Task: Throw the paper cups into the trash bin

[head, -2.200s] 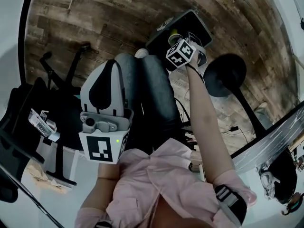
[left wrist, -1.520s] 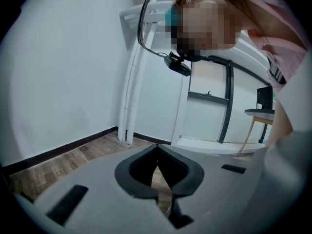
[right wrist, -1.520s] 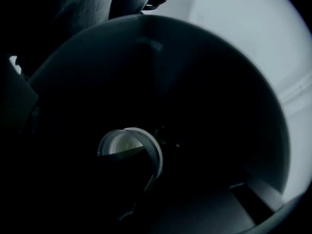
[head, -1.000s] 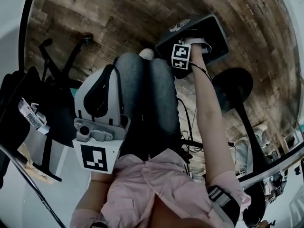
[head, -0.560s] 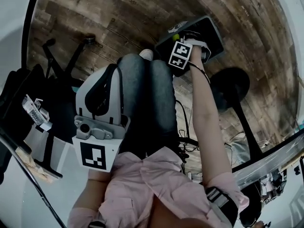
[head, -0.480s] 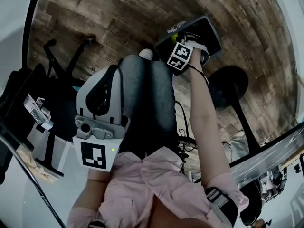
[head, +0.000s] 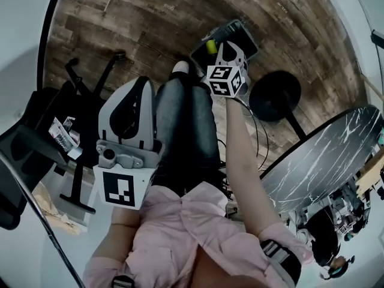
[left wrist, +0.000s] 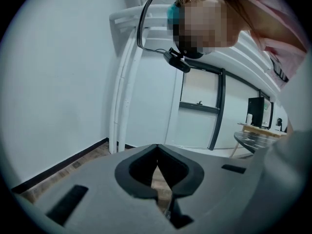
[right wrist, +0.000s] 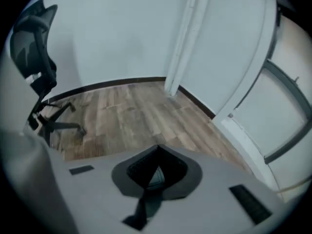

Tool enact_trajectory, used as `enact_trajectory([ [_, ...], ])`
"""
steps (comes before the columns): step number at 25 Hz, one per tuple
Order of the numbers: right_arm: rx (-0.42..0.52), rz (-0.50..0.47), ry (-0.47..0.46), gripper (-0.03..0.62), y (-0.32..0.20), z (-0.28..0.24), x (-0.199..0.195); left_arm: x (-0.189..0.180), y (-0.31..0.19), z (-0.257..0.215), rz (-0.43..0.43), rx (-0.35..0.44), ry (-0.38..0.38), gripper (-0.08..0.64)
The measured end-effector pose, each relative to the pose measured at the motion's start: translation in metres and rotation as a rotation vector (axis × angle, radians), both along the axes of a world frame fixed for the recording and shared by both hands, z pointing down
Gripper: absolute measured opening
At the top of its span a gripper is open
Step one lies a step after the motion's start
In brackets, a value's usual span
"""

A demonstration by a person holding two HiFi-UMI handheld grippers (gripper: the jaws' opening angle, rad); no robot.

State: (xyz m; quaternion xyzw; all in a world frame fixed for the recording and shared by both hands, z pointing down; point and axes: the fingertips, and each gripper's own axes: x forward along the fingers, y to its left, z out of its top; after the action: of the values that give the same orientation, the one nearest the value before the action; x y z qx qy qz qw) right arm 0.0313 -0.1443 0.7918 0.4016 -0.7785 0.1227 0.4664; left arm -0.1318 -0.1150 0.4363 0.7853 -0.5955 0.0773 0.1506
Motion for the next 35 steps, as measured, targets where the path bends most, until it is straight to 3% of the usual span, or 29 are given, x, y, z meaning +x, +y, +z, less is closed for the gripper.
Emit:
enact_trajectory([
  [4, 0.068, 0.140, -0.052, 0.031, -0.008, -0.071, 0.015, 0.001, -0.005, -0.041, 0.019, 0.009, 0.022, 0.015],
  [11, 0.074, 0.262, -0.100, 0.029, 0.007, -0.159, 0.030, -0.002, -0.004, -0.106, 0.061, 0.027, 0.007, 0.014],
  [19, 0.126, 0.410, -0.267, 0.031, 0.023, -0.246, 0.040, 0.000, -0.002, -0.160, 0.100, 0.085, -0.003, 0.015],
  [35, 0.267, 0.435, -0.426, 0.031, 0.038, -0.377, 0.050, 0.029, 0.022, -0.202, 0.208, 0.103, 0.070, 0.014],
])
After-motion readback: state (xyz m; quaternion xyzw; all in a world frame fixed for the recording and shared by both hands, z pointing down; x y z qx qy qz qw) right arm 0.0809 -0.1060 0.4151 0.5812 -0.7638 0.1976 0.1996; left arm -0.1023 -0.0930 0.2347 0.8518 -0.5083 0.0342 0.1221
